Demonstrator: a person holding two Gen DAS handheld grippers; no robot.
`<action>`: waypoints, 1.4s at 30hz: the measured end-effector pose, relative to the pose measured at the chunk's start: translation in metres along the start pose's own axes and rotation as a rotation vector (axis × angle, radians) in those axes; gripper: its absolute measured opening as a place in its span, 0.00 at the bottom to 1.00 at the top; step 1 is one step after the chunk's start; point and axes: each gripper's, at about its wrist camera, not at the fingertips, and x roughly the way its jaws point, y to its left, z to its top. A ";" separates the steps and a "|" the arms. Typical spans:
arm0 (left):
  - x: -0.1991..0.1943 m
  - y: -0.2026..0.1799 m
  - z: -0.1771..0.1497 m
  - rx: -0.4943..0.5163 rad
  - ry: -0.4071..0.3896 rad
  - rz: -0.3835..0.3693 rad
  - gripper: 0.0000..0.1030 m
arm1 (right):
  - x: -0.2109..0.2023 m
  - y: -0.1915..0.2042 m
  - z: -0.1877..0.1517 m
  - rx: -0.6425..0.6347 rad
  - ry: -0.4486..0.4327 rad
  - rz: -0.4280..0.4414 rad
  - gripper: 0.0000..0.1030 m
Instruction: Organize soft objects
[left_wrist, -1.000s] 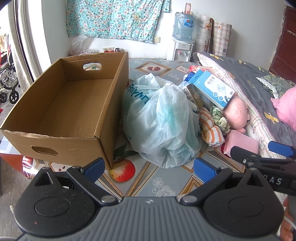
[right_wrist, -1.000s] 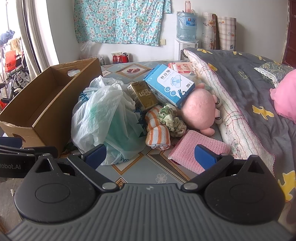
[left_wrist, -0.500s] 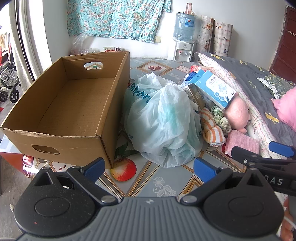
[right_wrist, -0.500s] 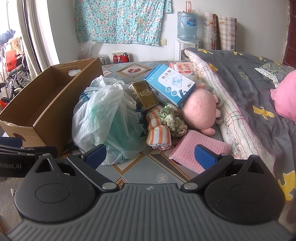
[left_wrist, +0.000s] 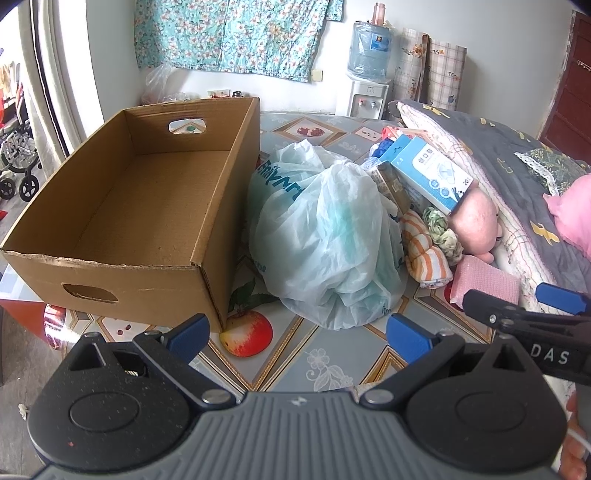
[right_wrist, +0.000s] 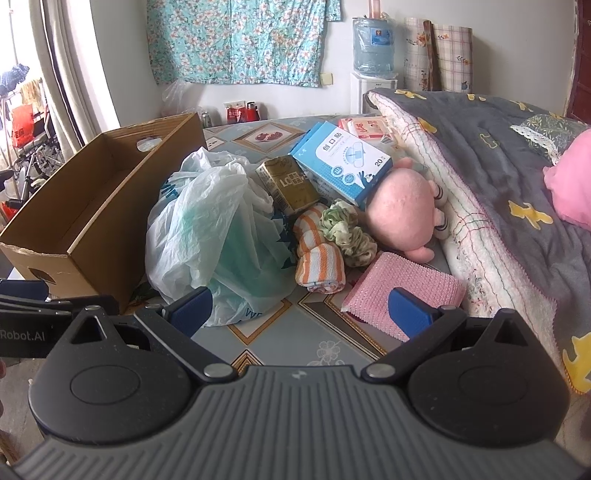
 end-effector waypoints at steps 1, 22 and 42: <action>0.000 0.000 0.000 0.000 0.000 0.000 0.99 | -0.001 -0.003 0.000 0.004 0.000 0.000 0.99; 0.016 -0.055 -0.006 0.128 0.027 -0.039 0.99 | -0.019 -0.104 -0.004 0.040 -0.100 -0.012 0.99; 0.100 -0.177 -0.015 0.334 0.074 -0.328 0.54 | 0.129 -0.161 0.032 -0.107 0.252 0.268 0.69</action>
